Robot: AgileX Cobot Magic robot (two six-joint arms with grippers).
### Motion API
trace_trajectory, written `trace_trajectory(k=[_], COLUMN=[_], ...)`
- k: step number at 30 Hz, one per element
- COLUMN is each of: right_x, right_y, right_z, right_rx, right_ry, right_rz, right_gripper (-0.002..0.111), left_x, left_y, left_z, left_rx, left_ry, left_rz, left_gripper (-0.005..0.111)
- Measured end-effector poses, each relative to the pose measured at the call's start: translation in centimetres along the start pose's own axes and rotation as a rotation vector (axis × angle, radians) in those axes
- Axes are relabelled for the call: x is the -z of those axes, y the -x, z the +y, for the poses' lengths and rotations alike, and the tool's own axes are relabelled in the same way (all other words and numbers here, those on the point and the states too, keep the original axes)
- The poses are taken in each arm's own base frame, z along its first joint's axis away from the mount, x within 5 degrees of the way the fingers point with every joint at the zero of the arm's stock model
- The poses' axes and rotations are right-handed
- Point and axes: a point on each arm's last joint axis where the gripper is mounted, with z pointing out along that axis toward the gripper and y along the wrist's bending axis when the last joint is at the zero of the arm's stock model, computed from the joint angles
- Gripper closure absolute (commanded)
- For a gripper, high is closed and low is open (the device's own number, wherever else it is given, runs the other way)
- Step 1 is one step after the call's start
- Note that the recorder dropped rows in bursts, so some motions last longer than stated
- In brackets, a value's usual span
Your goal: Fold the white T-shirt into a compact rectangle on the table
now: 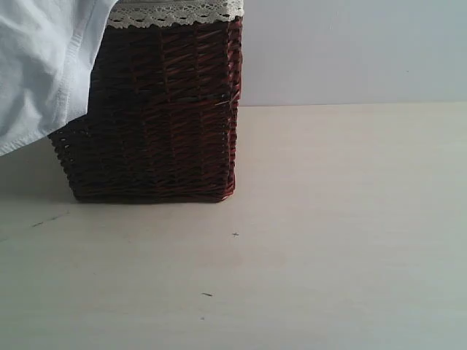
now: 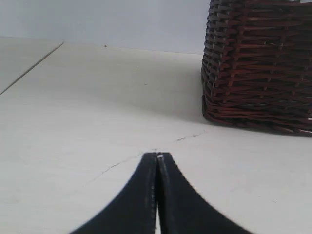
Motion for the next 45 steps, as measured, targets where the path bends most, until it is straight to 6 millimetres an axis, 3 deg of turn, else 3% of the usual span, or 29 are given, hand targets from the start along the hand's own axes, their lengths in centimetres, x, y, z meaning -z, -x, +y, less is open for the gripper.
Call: trace_trajectory(k=[41, 45], right_x=[0.0, 0.0], right_y=[0.0, 0.0], right_z=[0.0, 0.0], right_rx=[0.0, 0.0], right_ry=[0.0, 0.0], right_rz=[0.0, 0.0], right_gripper=[0.108, 0.108], left_x=[0.0, 0.02], left_y=[0.0, 0.58], left_z=[0.0, -0.03], left_rx=[0.0, 0.0], left_ry=[0.0, -0.004], left_rz=[0.0, -0.064], left_gripper=[0.107, 0.107])
